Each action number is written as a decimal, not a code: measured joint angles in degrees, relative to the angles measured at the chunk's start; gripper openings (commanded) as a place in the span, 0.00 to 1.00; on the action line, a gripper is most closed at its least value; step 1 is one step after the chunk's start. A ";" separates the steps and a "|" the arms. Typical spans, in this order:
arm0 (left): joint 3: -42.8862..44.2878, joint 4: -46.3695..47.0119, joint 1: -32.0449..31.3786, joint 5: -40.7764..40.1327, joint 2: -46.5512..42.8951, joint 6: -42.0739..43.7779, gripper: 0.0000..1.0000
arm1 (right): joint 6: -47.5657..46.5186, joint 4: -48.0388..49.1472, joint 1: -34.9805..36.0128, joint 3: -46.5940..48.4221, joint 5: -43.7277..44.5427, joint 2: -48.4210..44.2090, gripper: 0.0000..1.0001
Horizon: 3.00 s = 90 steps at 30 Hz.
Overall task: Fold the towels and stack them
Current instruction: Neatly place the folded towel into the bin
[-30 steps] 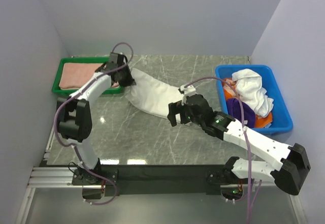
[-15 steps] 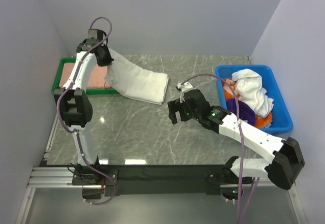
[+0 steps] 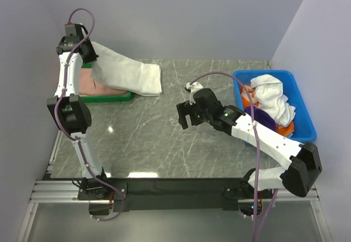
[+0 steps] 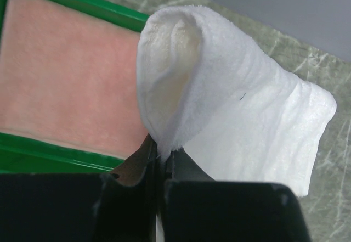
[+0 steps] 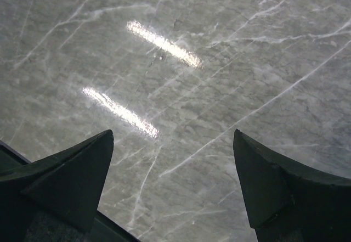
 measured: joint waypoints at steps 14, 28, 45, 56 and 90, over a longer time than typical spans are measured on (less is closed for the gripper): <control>2.10 1.46 6.34 5.07 0.76 11.10 0.00 | 0.44 -5.97 0.00 6.49 -1.68 4.87 0.94; 3.82 2.25 10.60 7.41 3.10 17.16 0.01 | 0.44 -9.62 0.44 12.07 -2.99 10.05 0.91; 6.08 2.25 12.37 3.04 4.39 21.66 0.00 | 0.46 -12.20 4.31 14.71 -1.62 15.08 0.92; 6.14 2.14 12.52 -0.74 6.03 22.43 0.01 | 0.44 -13.00 5.07 16.57 -1.03 15.74 0.92; 2.25 7.39 13.03 -11.39 8.92 22.60 0.16 | 0.00 -14.69 6.40 19.02 -0.55 19.37 0.92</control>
